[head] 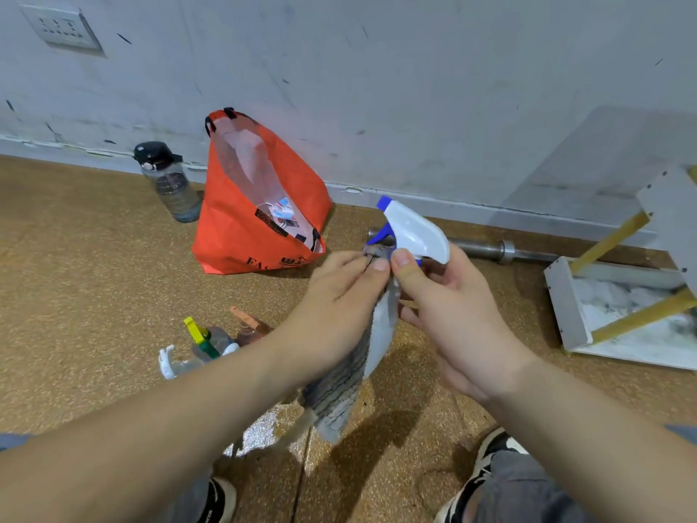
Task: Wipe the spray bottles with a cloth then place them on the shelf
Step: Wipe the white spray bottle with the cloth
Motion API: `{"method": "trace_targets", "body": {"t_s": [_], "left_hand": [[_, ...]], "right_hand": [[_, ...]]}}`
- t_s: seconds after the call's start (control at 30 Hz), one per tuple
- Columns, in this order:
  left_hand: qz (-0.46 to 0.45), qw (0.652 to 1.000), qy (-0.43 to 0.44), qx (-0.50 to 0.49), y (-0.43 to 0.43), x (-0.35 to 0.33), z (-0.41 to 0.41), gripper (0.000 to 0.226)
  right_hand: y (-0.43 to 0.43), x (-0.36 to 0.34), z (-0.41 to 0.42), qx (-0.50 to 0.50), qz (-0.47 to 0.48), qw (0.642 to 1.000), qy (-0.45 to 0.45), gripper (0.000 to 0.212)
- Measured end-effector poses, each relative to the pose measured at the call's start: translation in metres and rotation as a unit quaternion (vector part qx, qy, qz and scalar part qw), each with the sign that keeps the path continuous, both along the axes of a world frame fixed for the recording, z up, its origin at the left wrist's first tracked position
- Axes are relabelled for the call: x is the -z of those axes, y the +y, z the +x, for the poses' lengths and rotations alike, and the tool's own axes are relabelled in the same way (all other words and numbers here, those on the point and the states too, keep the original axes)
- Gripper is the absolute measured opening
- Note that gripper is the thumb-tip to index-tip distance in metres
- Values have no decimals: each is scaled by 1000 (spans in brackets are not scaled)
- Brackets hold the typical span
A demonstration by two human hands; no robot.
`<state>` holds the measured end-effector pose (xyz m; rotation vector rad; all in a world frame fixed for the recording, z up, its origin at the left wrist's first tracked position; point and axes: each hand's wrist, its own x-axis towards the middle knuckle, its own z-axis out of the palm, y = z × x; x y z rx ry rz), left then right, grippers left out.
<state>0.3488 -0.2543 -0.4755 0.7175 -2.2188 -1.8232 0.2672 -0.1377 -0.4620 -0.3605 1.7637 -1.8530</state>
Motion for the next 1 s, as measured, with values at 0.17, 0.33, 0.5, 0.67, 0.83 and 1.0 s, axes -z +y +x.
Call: {"method": "trace_targets", "body": {"t_s": [0.17,0.33,0.5,0.67,0.83,1.0], "left_hand": [[-81,992,-66,71,-21,-6,4,39],[-151,980,-30,129,1,-12,14,18],[-277,945,87,149,-16,-8,17,36],[-11,996,9,91,-26,-17,20,30],[129,986,-37,94,-19,-7,23,33],[446,885,-94,-93,-9,1,16,76]], "right_hand": [[3,-9,-11,13,-2,1000,-11,27],[3,-4,-10,27,2,999,-17,26],[2,-8,-10,24,-1,999,-30,21],[4,-18,-12,9,-21,999,-45,21],[5,-19,-9,17,-33,999,-37,23],[5,-26,-15,46,-84,993,-64,26]]}}
